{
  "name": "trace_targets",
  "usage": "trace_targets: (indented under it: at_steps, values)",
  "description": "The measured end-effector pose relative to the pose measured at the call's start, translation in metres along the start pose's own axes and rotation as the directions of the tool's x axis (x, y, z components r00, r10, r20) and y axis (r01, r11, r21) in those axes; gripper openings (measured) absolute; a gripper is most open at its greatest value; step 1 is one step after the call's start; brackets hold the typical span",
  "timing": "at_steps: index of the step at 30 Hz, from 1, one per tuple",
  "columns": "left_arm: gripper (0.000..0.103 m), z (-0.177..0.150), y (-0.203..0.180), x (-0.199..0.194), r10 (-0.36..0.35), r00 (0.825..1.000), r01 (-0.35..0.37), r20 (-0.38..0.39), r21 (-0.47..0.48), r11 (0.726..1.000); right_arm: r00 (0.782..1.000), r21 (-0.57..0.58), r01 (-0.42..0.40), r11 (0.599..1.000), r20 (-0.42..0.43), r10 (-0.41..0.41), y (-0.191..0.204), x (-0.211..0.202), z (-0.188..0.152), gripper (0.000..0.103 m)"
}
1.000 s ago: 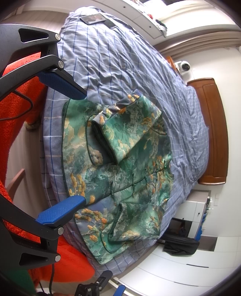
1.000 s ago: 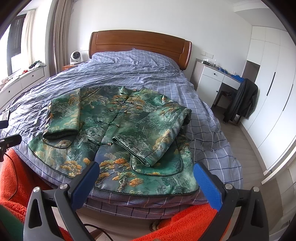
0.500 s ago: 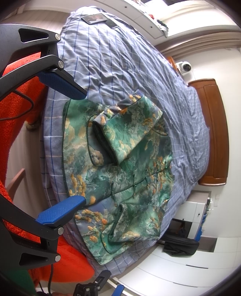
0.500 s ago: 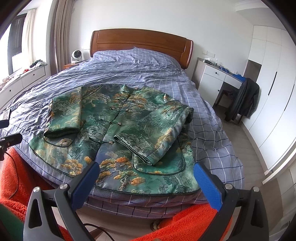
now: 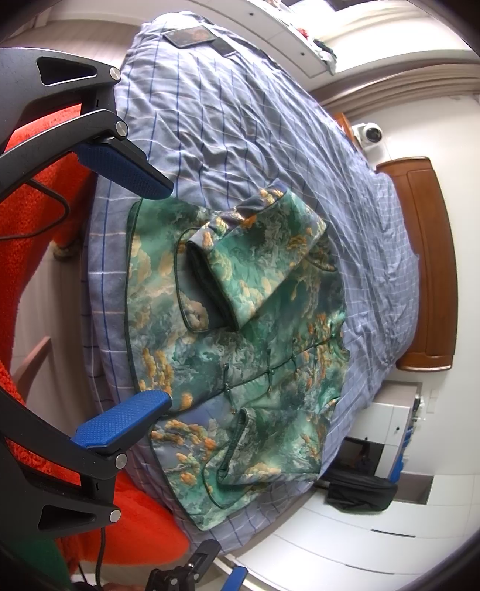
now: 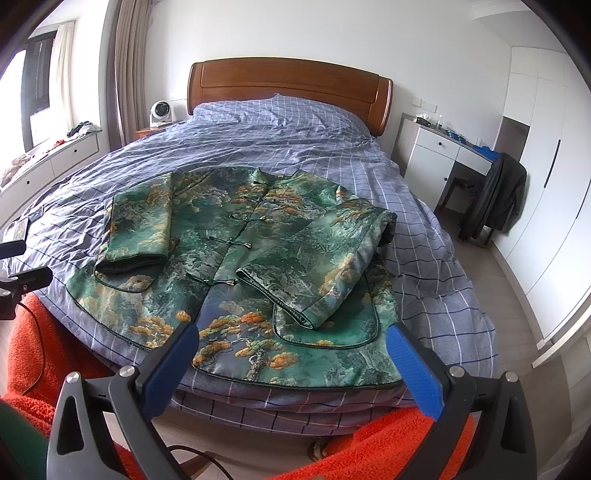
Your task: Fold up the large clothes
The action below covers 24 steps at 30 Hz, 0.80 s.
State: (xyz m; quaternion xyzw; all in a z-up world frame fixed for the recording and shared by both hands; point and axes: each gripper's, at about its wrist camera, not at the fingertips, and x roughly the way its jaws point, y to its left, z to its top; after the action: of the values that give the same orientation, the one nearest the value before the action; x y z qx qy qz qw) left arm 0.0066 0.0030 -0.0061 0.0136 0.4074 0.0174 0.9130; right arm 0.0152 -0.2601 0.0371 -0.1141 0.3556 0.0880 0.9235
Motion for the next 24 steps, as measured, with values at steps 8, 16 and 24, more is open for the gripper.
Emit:
trace_targets:
  at_steps: [8,16,24]
  values:
    - [0.103,-0.002,0.001,0.001,0.000,1.000,0.000,0.002,-0.001,1.000,0.999,0.000,-0.028,1.000,0.032,0.028,-0.002,-0.003,0.001,0.103]
    - [0.103,-0.006,0.006,0.006,-0.015,1.000,0.015,0.001,-0.018,1.000,0.975,-0.159,-0.153,0.975,0.138,0.176,-0.021,0.004,0.027,0.103]
    - [0.103,-0.009,0.006,0.004,-0.008,1.000,0.009,0.008,-0.029,1.000,0.976,-0.507,-0.210,0.836,-0.164,0.146,0.004,0.120,0.017,0.102]
